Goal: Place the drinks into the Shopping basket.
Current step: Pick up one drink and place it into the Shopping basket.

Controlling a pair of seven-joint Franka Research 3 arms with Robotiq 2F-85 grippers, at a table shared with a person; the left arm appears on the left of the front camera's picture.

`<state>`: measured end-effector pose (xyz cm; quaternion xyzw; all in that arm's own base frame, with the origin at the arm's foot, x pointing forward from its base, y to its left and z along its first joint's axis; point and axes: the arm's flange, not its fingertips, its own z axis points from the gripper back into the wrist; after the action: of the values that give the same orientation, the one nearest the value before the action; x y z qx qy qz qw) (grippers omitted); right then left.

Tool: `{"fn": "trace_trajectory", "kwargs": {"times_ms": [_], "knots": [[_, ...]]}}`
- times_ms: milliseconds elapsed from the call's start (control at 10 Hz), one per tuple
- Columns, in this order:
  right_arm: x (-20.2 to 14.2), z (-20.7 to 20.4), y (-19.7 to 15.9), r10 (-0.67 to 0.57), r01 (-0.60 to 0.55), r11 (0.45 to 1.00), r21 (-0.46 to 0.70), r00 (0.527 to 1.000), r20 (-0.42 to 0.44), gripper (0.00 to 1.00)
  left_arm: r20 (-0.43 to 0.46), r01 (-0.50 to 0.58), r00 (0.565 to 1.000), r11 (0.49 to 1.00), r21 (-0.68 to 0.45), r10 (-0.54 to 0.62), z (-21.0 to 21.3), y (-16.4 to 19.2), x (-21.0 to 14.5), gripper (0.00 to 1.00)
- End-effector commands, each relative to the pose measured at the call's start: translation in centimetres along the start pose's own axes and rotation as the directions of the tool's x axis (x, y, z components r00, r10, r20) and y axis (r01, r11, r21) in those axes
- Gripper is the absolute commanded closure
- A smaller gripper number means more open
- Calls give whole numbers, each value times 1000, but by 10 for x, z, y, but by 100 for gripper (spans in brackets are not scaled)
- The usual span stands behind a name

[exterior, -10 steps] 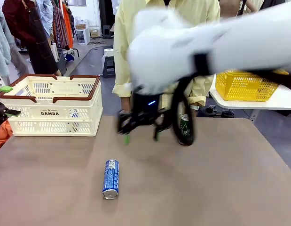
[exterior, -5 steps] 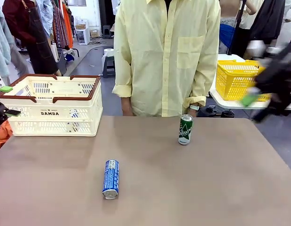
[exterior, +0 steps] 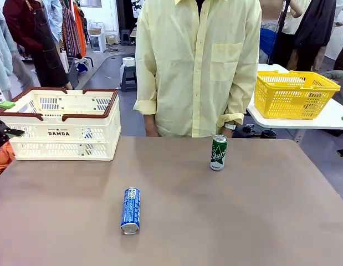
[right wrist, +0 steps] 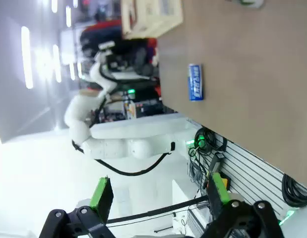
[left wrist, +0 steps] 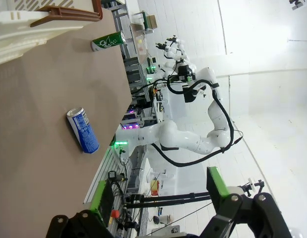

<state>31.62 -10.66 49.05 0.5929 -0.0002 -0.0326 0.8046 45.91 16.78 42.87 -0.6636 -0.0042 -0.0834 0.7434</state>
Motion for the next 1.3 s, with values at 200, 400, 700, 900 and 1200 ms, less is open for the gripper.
{"fn": "trace_trajectory", "kwargs": {"times_ms": [200,400,700,900,1200], "knots": [[-11,-2,42,86,-92,992,-85,993,-75,0,3,8,1000,1000,-10,-8,-1,-3,-2,0],[-11,-2,42,86,-92,992,-85,993,-75,0,0,0,1000,1000,0,0,0,0,0,0],[-11,-2,42,86,-92,992,-85,993,-75,0,-150,-153,959,886,438,240,-124,-81,49,0],[-11,-2,42,86,-92,992,-85,993,-75,0,-139,-265,862,668,695,487,-224,-101,64,0],[-11,-2,42,86,-92,992,-85,993,-75,0,200,-367,869,319,874,453,-302,-110,26,0]]}}
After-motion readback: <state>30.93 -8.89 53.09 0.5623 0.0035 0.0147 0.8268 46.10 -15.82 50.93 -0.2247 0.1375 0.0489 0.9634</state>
